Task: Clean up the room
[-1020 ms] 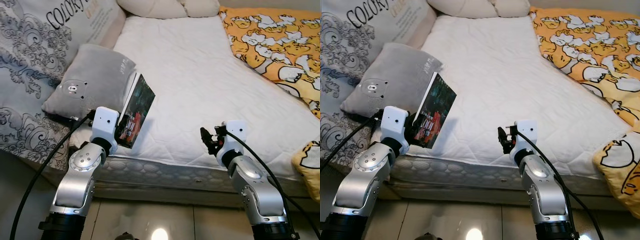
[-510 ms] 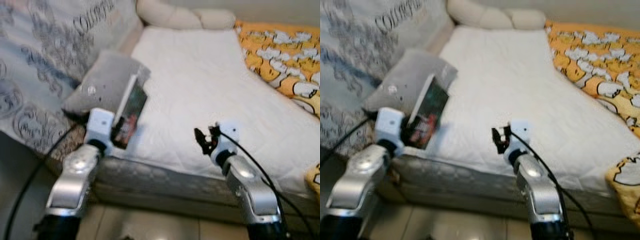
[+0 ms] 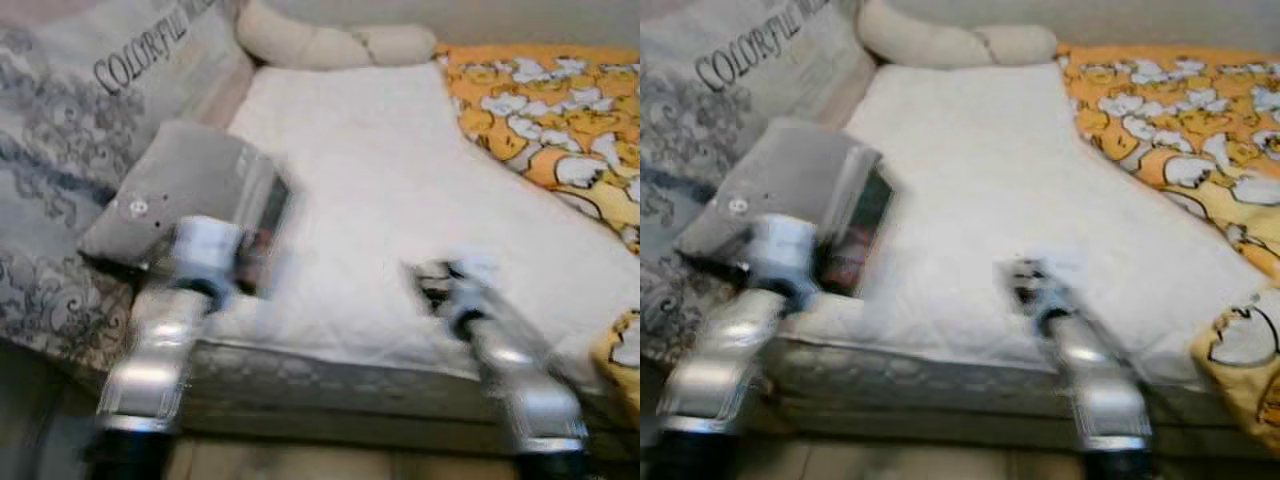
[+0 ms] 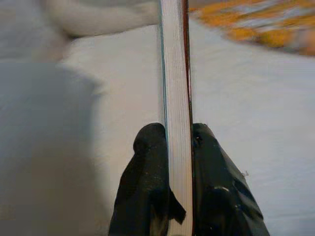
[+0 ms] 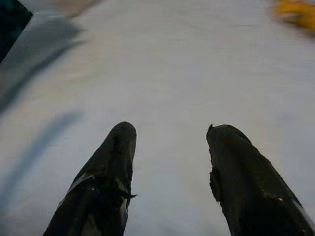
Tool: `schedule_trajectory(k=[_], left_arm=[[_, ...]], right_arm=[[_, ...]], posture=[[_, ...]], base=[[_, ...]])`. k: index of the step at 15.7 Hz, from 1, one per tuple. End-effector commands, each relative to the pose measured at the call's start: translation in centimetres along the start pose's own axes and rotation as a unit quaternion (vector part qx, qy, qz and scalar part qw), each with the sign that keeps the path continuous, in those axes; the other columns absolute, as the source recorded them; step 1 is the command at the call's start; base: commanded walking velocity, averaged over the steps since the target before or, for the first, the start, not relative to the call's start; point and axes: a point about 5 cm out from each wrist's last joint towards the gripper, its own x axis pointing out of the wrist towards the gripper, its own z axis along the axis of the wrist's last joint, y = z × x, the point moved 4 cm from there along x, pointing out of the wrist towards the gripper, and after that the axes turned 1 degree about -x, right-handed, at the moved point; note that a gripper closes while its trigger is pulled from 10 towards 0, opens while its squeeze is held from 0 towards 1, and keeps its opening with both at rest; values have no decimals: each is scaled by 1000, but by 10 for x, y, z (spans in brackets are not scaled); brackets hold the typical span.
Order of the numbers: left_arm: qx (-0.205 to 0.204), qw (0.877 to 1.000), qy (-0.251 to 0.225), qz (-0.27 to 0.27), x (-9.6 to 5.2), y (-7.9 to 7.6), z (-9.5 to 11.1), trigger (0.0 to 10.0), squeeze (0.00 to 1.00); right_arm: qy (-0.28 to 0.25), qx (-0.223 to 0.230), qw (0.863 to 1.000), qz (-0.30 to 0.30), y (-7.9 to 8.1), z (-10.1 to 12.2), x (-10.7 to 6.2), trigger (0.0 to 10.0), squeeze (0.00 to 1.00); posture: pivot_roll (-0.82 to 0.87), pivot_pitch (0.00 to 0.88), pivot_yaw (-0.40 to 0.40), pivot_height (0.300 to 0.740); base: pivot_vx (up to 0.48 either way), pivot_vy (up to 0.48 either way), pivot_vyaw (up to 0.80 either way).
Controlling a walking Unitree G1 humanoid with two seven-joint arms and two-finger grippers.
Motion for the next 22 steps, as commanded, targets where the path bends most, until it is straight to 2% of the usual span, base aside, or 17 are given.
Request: schedule_trajectory(k=[1, 8, 11, 14, 16, 19, 22], left_arm=[[16, 999, -22, 18, -3, 13, 13, 10000, 0], [16, 1000, -21, 16, -3, 12, 13, 10000, 0], [15, 1000, -20, 18, -3, 13, 13, 10000, 0], [13, 1000, -18, 16, -3, 12, 12, 10000, 0], [2, 1000, -18, 7, -2, 10, 11, 10000, 0], [-21, 999, -9, -27, 8, 8, 14, 10000, 0], [-72, 996, 15, -50, 28, 9, 15, 10000, 0]], right_arm=[[-16, 7, 999, 28, 19, 9, 3, 10000, 0], [-17, 7, 999, 30, 20, 9, 3, 10000, 0], [-18, -17, 999, 43, 25, 10, 4, 10000, 0], [-13, 5, 1000, 28, 20, 8, 4, 10000, 0], [-11, 3, 1000, 28, 18, 7, 3, 10000, 0], [17, -10, 999, 51, 14, 0, 0, 10000, 0], [32, -10, 998, 62, 1, 1, -4, 10000, 0]], posture=[[56, 0, 26, 740], [57, 0, 26, 740], [60, 0, 24, 740], [59, 0, 26, 740], [57, 0, 28, 740], [44, 0, 35, 740], [16, 0, 43, 740]], base=[[368, 0, 0], [365, 0, 0], [364, 0, 0], [364, 0, 0], [146, 0, 0], [0, 0, 0], [0, 0, 0]])
